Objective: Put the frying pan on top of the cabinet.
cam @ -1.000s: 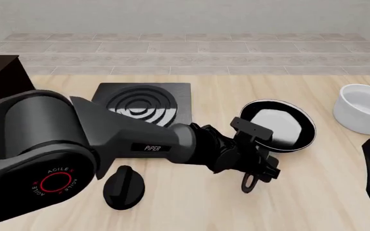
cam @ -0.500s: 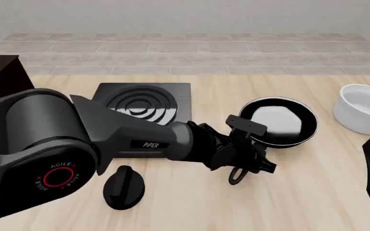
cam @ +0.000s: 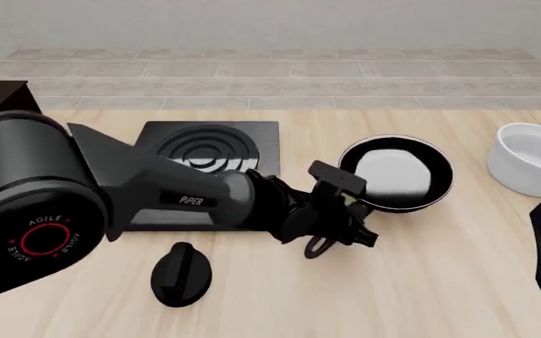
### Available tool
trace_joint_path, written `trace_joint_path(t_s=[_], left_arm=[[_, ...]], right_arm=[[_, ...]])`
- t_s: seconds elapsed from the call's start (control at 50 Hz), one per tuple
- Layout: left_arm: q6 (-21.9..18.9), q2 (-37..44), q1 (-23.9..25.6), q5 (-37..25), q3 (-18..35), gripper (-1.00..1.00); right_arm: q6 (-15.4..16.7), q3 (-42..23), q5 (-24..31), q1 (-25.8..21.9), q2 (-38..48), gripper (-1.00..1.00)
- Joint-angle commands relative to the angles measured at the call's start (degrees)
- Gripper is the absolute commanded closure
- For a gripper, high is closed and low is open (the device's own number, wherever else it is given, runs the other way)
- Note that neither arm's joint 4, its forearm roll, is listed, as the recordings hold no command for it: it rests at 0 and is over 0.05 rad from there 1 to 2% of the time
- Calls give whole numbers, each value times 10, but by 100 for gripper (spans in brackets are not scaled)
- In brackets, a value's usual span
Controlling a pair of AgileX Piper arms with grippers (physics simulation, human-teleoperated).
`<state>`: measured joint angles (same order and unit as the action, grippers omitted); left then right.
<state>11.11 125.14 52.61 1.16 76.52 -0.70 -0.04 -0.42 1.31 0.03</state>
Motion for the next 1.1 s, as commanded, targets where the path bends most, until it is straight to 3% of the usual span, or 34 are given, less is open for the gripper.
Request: trace_joint_path(t_s=[0.02, 0.26, 0.3, 0.4, 0.54, 0.66, 0.76, 1.1], left_arm=[[-42, -61, -37, 34, -43, 100], [-74, -121, -72, 51, -88, 100], [-99, -160, -94, 59, -113, 100], [-99, -170, -98, 51, -114, 100], [-135, -226, -137, 53, -143, 100], [-143, -243, -160, 56, -154, 100], [-178, -274, -220, 58, -173, 100], [-217, -329, -333, 48, -198, 100]], right_arm=[[2, 0, 0, 0, 0, -100], [4, 0, 3, -1, 0, -100], [4, 0, 3, -2, 0, -100], [5, 0, 3, -2, 0, -100], [7, 0, 4, -2, 0, -100], [8, 0, 4, -3, 0, -100], [10, 0, 5, -5, 0, -100], [9, 0, 5, -7, 0, -100]])
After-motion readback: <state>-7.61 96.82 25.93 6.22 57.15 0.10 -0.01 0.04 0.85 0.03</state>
